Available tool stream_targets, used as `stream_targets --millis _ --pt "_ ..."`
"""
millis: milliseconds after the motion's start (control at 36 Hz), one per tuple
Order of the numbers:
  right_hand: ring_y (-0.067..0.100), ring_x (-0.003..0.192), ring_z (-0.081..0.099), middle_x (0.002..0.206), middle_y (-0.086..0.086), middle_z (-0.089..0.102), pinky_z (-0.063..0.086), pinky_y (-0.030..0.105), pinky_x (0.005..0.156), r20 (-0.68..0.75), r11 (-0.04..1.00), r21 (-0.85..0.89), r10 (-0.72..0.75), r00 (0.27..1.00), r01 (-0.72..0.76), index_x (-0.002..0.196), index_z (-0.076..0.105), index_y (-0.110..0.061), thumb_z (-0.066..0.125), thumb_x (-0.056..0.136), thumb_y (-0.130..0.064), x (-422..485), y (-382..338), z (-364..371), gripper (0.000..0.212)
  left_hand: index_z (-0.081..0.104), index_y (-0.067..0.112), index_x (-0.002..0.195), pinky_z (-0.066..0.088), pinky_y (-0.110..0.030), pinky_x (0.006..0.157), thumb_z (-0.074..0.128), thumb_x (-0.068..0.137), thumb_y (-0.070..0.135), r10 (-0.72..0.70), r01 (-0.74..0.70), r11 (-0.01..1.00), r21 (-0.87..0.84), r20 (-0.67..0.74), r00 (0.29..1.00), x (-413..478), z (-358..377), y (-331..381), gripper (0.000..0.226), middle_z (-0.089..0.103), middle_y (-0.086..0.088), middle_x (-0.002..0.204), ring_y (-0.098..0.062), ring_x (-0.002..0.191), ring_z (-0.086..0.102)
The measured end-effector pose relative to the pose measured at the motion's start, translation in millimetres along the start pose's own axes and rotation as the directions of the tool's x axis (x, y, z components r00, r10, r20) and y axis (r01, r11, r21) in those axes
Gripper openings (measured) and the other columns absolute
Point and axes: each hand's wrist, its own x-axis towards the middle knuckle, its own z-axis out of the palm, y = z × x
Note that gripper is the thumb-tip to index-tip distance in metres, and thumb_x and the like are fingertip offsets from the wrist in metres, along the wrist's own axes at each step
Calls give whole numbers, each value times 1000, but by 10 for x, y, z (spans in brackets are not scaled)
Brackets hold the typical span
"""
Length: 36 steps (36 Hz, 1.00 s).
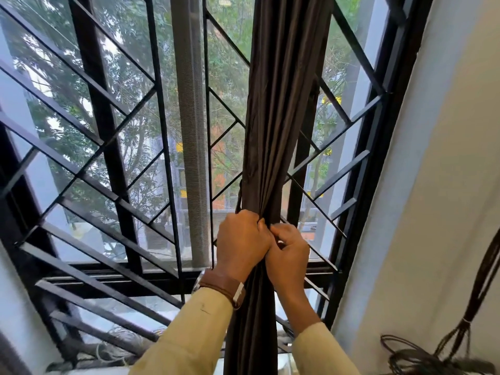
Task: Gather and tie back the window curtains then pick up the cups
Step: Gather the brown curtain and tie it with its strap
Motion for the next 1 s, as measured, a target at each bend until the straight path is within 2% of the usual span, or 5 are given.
stream_targets --millis 417,556,667,833,1000 --pt "9 74 61 83 -2 61 44 14 60 129 990 -50 -127 983 134 81 65 -14 52 86 -26 -22 -22 -53 18 47 16 45 26 -16 40 58 85 55 -4 15 991 -135 82 997 -35 -47 54 57 47 4 42 -8 40 46" --pt "4 76 60 86 0 63 43 13 63 215 982 -66 -159 964 177 73 73 -12 60 90 -10 37 11 -106 21 39 16 47 21 -22 41 62 87 35 -13 15 999 -49 44 999 38 -69 -38 49 41 1 45 -10 41 39" --pt "9 84 67 87 -4 70 54 29 76 149 996 60 63 987 -73 80 76 -21 65 91 -9 245 78 -156 20 48 15 53 26 -27 48 59 86 30 24 -24 1000 8 30 999 21 -89 -89 38 46 0 50 -17 47 39" --pt "9 106 61 120 2 65 50 36 102 194 925 73 354 915 -373 141 52 -12 62 96 -10 617 134 -208 46 53 14 55 31 -27 51 58 87 30 41 -41 999 1 35 999 -18 -105 -106 36 51 -3 52 -18 49 44" --pt "11 85 69 88 1 74 54 17 70 212 930 130 314 926 -345 110 71 -14 70 89 -4 663 101 -214 23 48 15 55 25 -28 52 58 87 31 17 -18 998 56 18 1000 -27 -164 -120 37 39 3 51 -19 52 37"
